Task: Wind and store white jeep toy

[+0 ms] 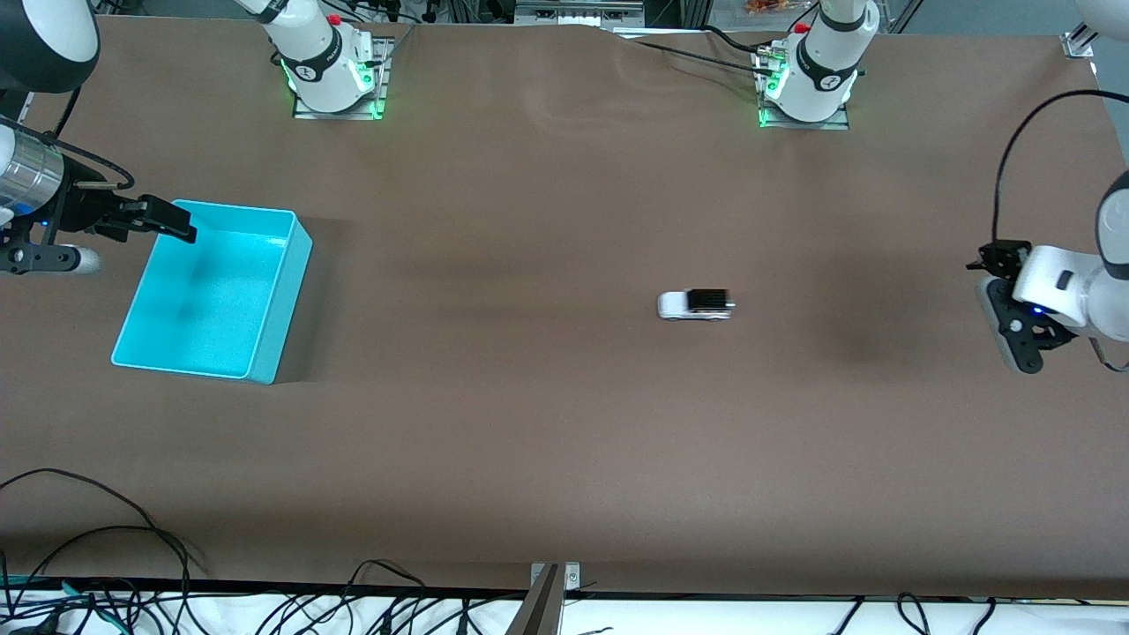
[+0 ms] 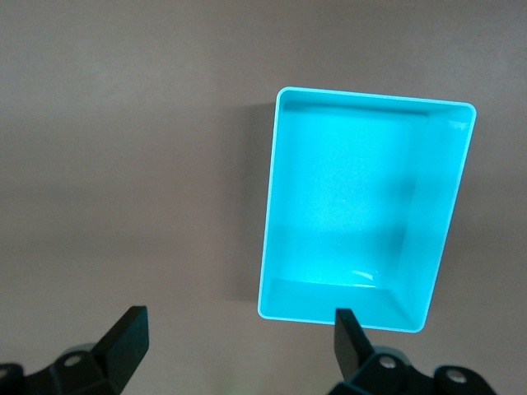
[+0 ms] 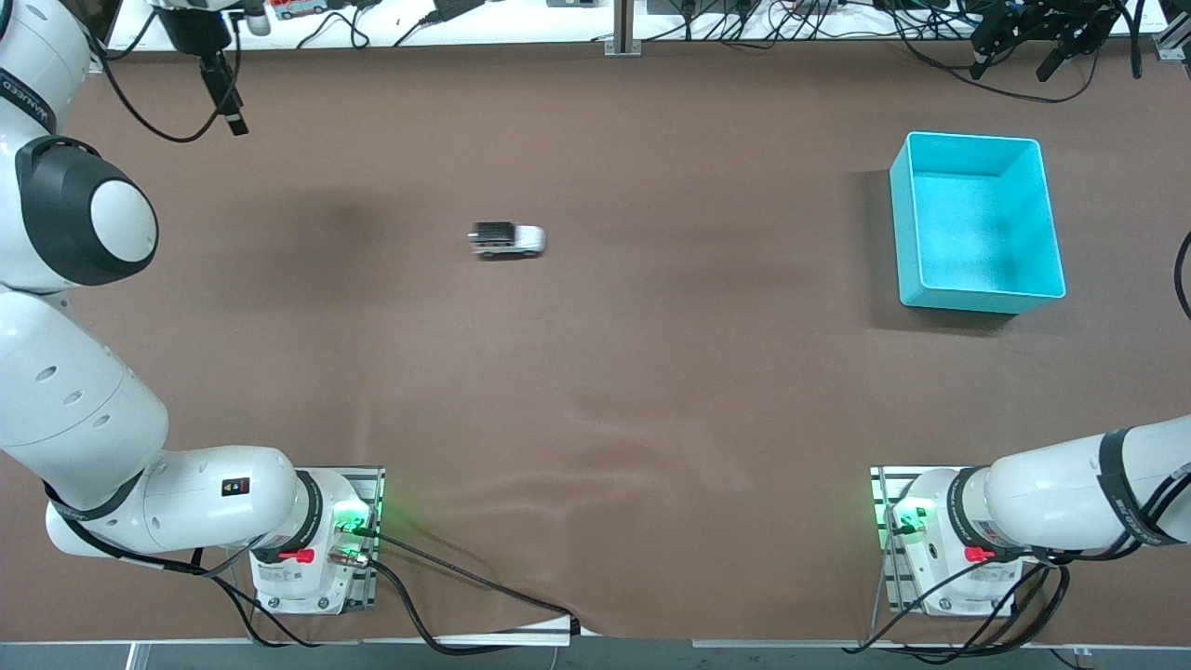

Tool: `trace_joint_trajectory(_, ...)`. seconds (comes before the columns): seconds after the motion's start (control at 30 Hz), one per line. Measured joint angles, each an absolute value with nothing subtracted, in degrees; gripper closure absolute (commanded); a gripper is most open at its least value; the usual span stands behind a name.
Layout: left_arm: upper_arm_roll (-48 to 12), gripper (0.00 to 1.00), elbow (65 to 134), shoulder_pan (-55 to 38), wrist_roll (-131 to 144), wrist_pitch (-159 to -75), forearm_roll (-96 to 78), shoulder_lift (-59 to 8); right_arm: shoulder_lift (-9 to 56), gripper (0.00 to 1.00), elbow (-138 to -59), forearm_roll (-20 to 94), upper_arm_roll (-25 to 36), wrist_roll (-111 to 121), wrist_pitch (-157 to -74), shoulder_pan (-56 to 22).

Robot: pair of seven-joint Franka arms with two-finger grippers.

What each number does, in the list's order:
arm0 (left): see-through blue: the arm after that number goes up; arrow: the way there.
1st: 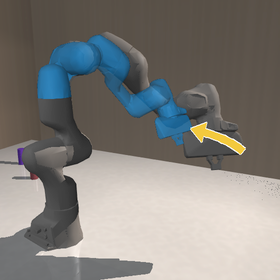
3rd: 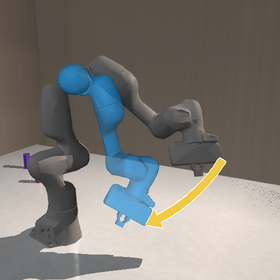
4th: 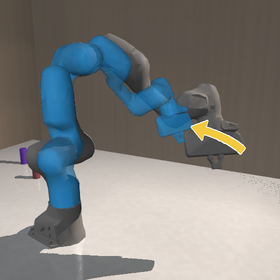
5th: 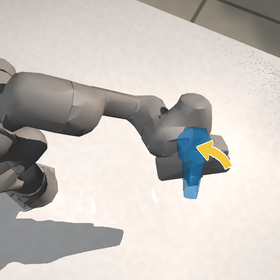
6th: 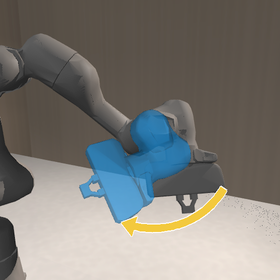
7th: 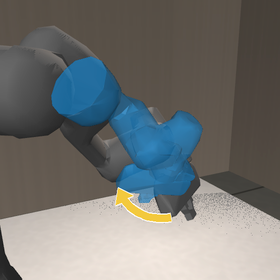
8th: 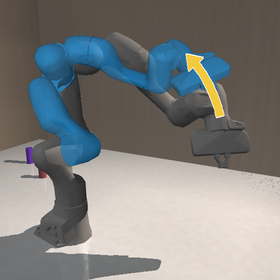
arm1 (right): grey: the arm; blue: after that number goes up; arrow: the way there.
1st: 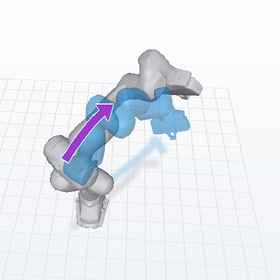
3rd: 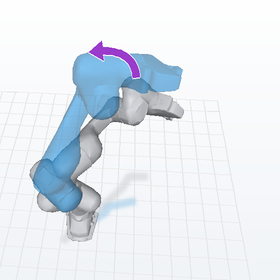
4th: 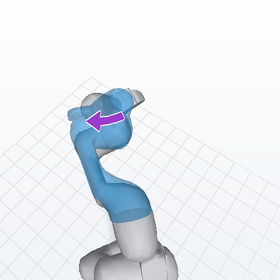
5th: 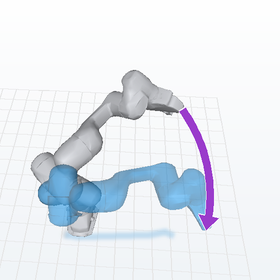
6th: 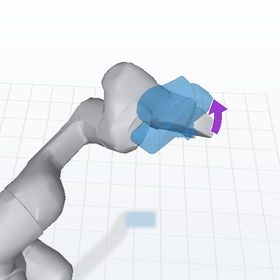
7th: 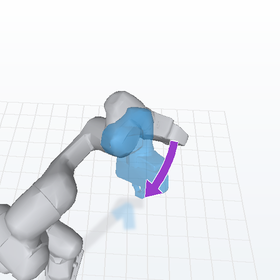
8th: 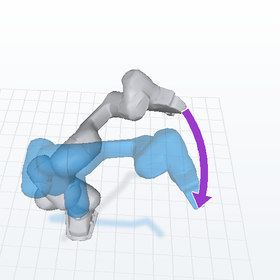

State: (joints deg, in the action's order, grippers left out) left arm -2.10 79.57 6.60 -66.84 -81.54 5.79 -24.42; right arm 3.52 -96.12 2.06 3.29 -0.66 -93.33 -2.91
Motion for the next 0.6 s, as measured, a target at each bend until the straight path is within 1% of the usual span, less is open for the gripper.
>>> trace_joint_trajectory(0.23,-4.2,0.00,79.6,5.3,-58.4,-80.1,5.8,-23.6,3.5,0.00,-96.1,2.1,3.3,-0.7,-93.3,-2.9)
trace_joint_trajectory(0.33,-7.0,0.00,79.6,5.3,-51.6,-79.4,5.8,-23.3,3.5,0.00,-96.1,2.1,3.3,-0.7,-93.3,-2.9)
trace_joint_trajectory(0.5,-8.8,0.00,79.6,5.4,-47.2,-79.3,5.8,-23.0,3.5,0.00,-96.1,2.1,3.3,-0.7,-93.4,-2.9)
trace_joint_trajectory(0.6,-11.1,0.00,79.6,5.4,-42.6,-79.3,5.8,-22.5,3.5,0.00,-96.0,2.1,3.3,-0.7,-93.4,-2.9)
